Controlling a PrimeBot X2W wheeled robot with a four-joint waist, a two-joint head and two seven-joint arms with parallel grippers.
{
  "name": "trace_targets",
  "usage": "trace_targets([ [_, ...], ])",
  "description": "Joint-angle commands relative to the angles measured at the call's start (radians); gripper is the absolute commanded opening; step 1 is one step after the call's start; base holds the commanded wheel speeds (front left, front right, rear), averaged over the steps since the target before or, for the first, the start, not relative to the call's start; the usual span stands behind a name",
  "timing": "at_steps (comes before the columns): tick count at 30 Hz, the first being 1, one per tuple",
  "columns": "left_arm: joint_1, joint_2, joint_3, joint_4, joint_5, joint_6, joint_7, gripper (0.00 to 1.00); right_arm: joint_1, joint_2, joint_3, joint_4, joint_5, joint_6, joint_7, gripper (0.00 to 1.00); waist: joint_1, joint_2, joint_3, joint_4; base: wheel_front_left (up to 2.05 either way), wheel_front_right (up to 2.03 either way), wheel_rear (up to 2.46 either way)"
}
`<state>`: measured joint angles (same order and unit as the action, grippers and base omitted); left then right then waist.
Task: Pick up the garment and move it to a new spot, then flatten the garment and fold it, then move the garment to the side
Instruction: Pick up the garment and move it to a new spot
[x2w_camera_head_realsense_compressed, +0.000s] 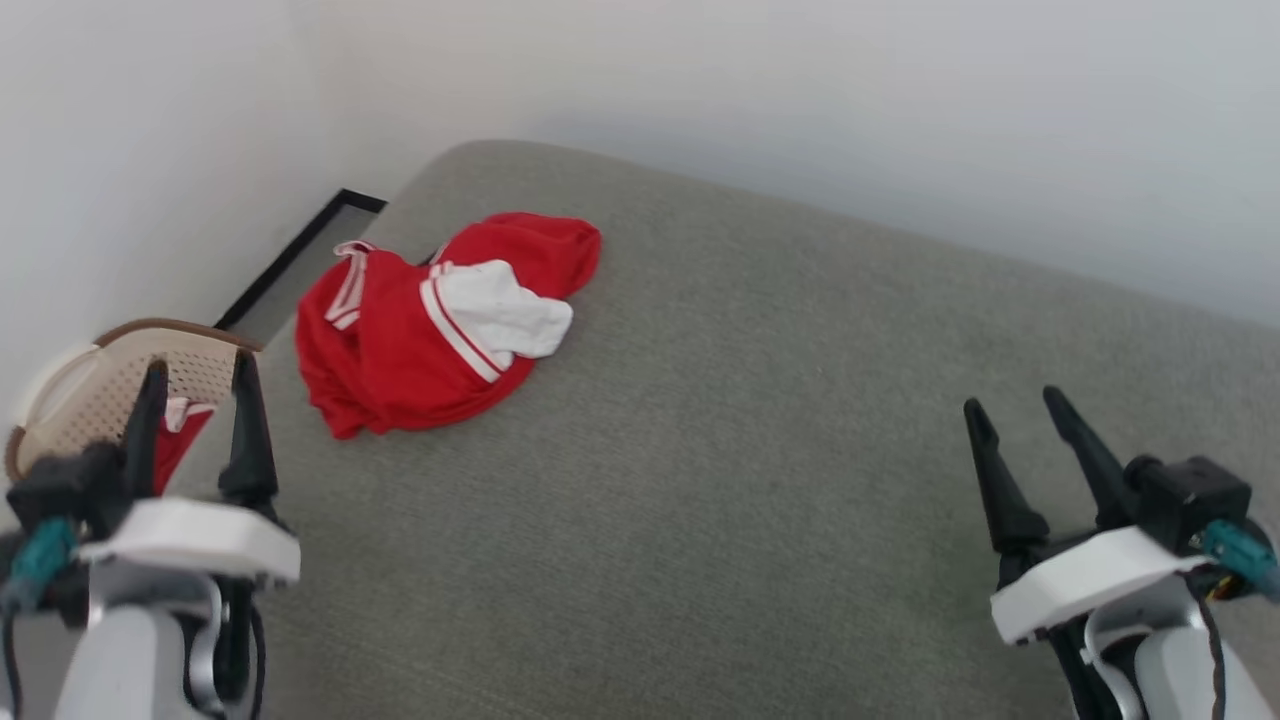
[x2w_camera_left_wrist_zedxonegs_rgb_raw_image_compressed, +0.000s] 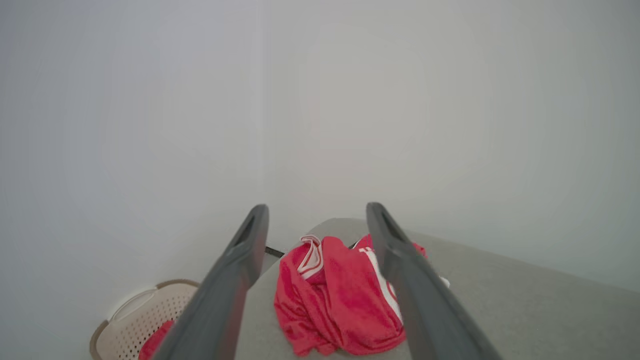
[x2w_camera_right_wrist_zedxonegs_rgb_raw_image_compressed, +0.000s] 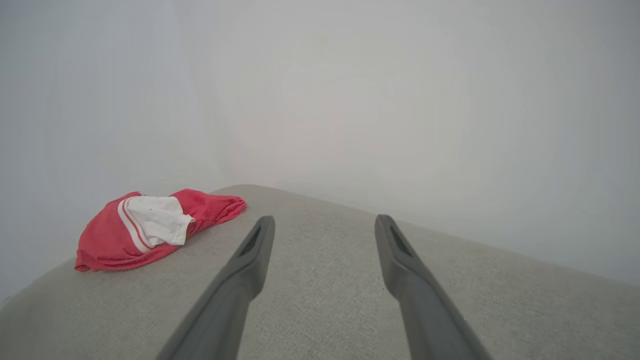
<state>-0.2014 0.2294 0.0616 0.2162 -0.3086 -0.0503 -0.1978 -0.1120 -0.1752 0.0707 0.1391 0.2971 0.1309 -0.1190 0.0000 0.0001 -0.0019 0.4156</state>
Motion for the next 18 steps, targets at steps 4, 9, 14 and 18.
trace_targets([
  [4, -0.136, 0.030, -0.007, 0.096, -0.015, -0.030, -0.012, 1.00, -0.034, -0.022, 0.000, -0.038, -0.010, 0.000, 0.020, 1.00, 0.0000, -0.0001, 0.090, -0.071, 0.00, 0.00, 0.00],
  [9, -0.243, 0.065, -0.012, 0.188, -0.014, -0.041, -0.019, 1.00, -0.061, -0.041, 0.002, -0.073, -0.016, 0.000, 0.040, 1.00, 0.0000, -0.0001, 0.158, -0.120, 0.00, 0.00, 0.00],
  [14, -0.369, 0.105, -0.018, 0.326, -0.036, -0.059, -0.018, 1.00, -0.091, -0.065, -0.001, -0.119, -0.020, 0.000, 0.059, 1.00, 0.0000, -0.0001, 0.239, -0.176, 0.00, 0.00, 0.00],
  [18, -0.463, 0.130, -0.025, 0.456, -0.059, -0.068, 0.002, 1.00, -0.110, -0.082, -0.006, -0.153, -0.023, 0.000, 0.075, 1.00, 0.0000, -0.0001, 0.307, -0.215, 0.00, 0.00, 0.00],
])
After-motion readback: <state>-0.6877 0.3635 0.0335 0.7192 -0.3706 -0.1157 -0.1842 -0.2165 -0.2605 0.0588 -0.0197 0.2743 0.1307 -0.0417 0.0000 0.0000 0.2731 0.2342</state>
